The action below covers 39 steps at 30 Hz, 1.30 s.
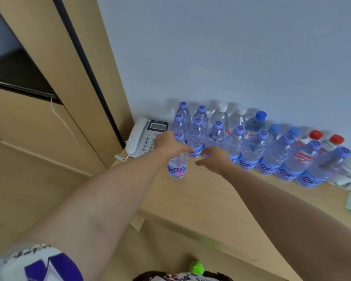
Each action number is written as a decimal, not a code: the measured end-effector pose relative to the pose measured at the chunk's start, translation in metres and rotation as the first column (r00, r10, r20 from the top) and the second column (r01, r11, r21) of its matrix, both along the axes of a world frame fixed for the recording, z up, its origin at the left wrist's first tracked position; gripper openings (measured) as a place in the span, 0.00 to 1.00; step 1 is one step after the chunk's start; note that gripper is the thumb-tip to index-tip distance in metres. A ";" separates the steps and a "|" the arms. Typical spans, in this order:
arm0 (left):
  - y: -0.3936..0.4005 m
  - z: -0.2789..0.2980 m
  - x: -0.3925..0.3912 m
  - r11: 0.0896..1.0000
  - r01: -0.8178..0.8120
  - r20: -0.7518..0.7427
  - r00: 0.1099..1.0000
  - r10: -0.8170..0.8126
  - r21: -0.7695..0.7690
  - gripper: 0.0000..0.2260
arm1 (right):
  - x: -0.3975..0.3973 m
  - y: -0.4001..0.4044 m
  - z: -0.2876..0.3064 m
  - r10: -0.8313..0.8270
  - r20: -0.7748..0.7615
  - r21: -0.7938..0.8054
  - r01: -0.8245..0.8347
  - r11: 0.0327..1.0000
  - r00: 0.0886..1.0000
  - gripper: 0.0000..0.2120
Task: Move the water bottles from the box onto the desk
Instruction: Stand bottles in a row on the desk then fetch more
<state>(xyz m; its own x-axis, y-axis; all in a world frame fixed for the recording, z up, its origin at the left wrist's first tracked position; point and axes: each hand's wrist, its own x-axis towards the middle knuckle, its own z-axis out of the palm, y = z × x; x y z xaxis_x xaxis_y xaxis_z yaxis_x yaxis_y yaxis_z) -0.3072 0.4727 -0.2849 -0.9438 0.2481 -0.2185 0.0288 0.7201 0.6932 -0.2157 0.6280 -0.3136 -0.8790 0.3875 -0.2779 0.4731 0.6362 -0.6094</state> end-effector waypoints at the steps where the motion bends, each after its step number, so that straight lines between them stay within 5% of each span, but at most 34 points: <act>1: -0.003 -0.002 -0.005 1.000 -0.003 -0.004 1.000 0.003 0.001 0.22 | -0.004 -0.003 -0.001 0.003 0.001 0.002 -0.003 1.000 1.000 0.23; 17: -0.022 -0.029 -0.061 0.980 0.090 0.094 0.990 -0.108 0.176 0.19 | -0.029 -0.050 -0.012 -0.249 0.051 -0.001 0.250 0.968 0.967 0.18; 25: -0.020 0.011 -0.069 0.840 0.495 -0.104 0.845 -0.525 -0.222 0.10 | -0.046 -0.080 -0.009 -0.309 0.030 -0.119 0.310 0.943 0.951 0.21; 31: -0.022 0.009 -0.069 0.847 0.454 -0.194 0.836 -0.513 -0.277 0.20 | -0.042 -0.073 -0.002 -0.343 0.026 -0.140 0.344 0.929 0.939 0.21; 39: -0.016 0.009 -0.071 0.889 0.332 -0.259 0.871 -0.417 -0.315 0.21 | -0.043 -0.063 0.005 -0.340 0.023 -0.133 0.340 0.931 0.940 0.16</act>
